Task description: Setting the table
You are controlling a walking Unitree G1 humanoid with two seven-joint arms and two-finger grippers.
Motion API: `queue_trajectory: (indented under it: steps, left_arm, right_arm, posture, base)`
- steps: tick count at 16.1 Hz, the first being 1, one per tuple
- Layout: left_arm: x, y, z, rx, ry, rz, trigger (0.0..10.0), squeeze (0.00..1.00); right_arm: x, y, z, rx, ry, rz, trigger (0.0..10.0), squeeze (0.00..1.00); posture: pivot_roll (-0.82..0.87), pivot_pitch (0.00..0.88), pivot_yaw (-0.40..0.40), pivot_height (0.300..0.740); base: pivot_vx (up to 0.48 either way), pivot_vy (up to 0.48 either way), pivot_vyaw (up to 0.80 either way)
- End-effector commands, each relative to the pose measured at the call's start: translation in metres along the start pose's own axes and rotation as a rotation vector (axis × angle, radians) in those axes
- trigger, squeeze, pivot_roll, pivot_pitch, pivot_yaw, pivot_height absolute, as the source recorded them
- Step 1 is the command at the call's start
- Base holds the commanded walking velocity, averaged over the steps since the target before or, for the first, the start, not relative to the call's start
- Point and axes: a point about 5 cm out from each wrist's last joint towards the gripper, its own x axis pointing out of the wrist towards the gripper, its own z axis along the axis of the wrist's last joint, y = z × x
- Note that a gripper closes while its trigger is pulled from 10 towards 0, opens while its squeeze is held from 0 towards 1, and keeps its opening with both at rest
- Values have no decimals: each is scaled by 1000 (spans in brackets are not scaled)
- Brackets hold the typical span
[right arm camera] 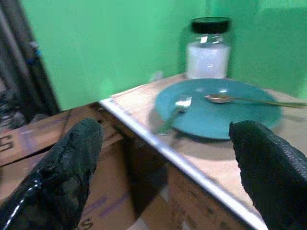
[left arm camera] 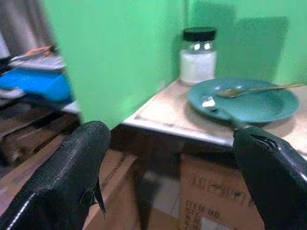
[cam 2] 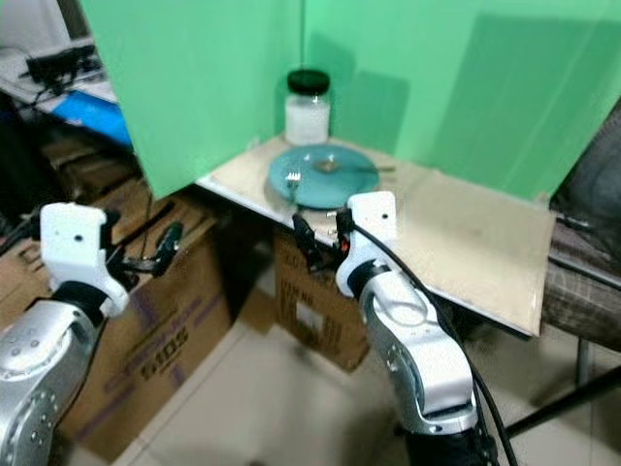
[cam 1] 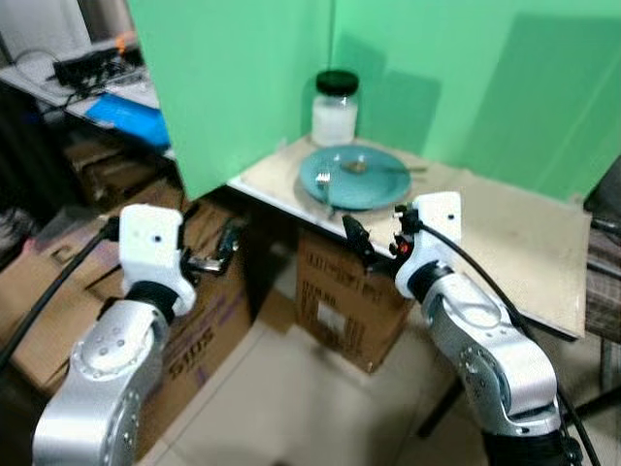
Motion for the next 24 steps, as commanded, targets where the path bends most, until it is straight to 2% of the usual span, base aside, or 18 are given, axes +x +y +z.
queue_trajectory:
  steps: [1, 11, 16, 20, 24]
  left_arm:
    - [4, -8, 2, -6, -3, -42, 10000, 0]
    - [9, -12, 4, -18, -18, -46, 10000, 0]
    - [10, -12, 2, -16, -6, -68, 10000, 0]
    - [11, -12, 2, -16, -9, -69, 10000, 0]
    - [6, -11, -2, -8, 11, -77, 10000, 0]
  right_arm:
    - [-2, -9, 4, -13, -19, -35, 10000, 1000]
    - [3, -12, 8, -31, -26, -37, 10000, 1000]
    - [-1, -12, 6, -18, -21, -52, 10000, 1000]
    - [0, -12, 6, -22, -22, -51, 10000, 1000]
    - [0, -7, 6, -13, -29, -47, 10000, 1000]
  posture:
    - [-55, 7, 19, 740]
    - [-85, 22, 2, 740]
    - [-95, 29, 26, 740]
    - [-88, 17, 16, 740]
    - [-66, 13, 47, 740]
  base:
    - [322, 0, 0]
    - [324, 0, 0]
    - [323, 0, 0]
    - [323, 0, 0]
    - [324, 0, 0]
